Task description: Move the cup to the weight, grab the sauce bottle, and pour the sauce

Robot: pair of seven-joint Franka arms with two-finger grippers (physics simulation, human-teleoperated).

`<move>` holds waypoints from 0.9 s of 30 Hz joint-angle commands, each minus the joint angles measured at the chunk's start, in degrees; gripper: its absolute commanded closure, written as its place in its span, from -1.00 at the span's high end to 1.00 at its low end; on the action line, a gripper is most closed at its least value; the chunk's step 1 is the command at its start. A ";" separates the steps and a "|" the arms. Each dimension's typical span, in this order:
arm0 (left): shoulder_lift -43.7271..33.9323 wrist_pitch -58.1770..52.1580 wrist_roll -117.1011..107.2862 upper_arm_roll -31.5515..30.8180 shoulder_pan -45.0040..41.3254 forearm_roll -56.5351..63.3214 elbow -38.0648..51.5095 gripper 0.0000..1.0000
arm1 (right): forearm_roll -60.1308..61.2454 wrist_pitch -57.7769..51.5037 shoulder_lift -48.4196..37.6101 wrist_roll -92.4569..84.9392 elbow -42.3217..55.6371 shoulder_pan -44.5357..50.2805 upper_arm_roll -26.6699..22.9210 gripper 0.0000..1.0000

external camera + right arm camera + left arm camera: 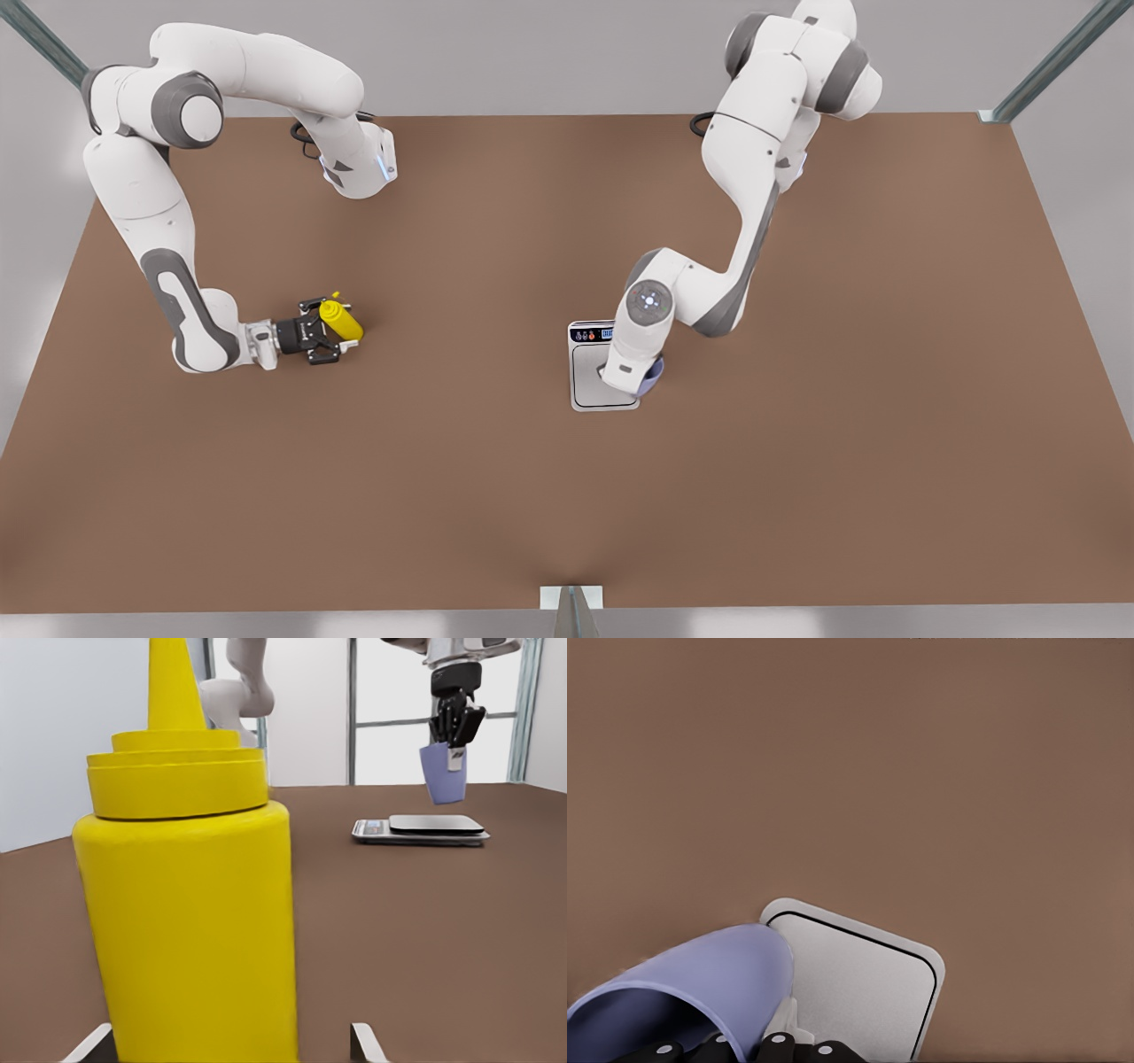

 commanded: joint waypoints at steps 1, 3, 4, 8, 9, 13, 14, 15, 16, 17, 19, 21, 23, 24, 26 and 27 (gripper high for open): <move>0.19 0.11 -0.20 0.00 -0.04 -3.59 0.20 -0.57 | 0.20 -0.08 0.01 0.07 0.00 0.00 0.04 0.60; 0.72 -0.25 -1.61 0.00 -1.44 -3.41 0.72 -0.57 | 0.55 0.09 0.27 0.07 0.00 0.00 0.31 0.54; 1.95 -0.25 -2.75 0.00 -2.58 -3.32 1.25 -0.57 | 0.55 0.01 0.27 0.07 0.00 0.00 0.31 0.44; 4.41 -0.25 -5.82 0.08 -4.43 -3.32 3.62 -0.57 | 0.64 -0.08 0.27 0.07 0.00 -0.08 0.31 0.24; 4.50 -0.42 -6.35 0.08 -4.52 -3.32 4.42 -0.57 | 0.64 -0.08 0.36 0.07 0.00 -0.08 0.31 0.24; 4.41 -1.13 -6.18 0.17 -4.52 -3.41 5.30 -0.57 | 0.64 -0.08 0.36 0.07 -0.09 -0.26 0.22 0.14; 4.50 -1.04 -6.27 0.17 -4.52 -3.41 5.38 -0.57 | 0.64 -0.08 0.36 0.07 -0.09 -0.26 0.22 0.14; 4.59 -1.13 -6.27 0.17 -4.52 -3.33 5.38 -0.48 | 0.64 -0.08 0.36 0.16 -0.09 -0.26 0.30 0.14; 4.59 -1.04 -6.35 0.17 -4.52 -3.41 5.38 -0.44 | 0.64 -0.08 0.36 0.16 -0.09 -0.26 0.30 0.14; 4.68 -1.04 -6.35 0.17 -4.52 -3.41 5.38 -0.40 | 0.64 -0.08 0.36 0.25 0.00 -0.52 0.22 0.14; 4.68 -1.04 -6.35 0.17 -4.52 -3.50 5.73 -0.29 | 0.64 -0.17 0.36 0.34 0.00 -0.52 0.31 0.09; 4.68 -1.04 -6.27 0.17 -4.52 -3.50 5.82 -0.23 | 0.64 -0.52 0.36 0.51 0.00 -0.61 0.31 0.09; 4.68 -1.04 -6.18 0.17 -4.52 -3.41 5.82 -0.09 | 1.16 -3.33 -0.08 1.83 1.40 -0.70 0.22 0.09; 4.68 -1.04 -6.18 0.17 -4.52 -3.41 5.82 -0.06 | 1.25 -3.95 -0.35 3.14 2.37 -0.61 0.31 0.09; 4.33 -1.21 -6.09 0.17 -4.43 -3.41 5.82 0.04 | 1.25 -6.41 -1.84 8.86 6.15 -0.17 0.22 0.12; 4.15 -1.39 -6.09 0.17 -4.43 -3.41 5.82 0.13 | 1.16 -6.94 -2.19 10.18 7.55 -0.08 0.22 0.16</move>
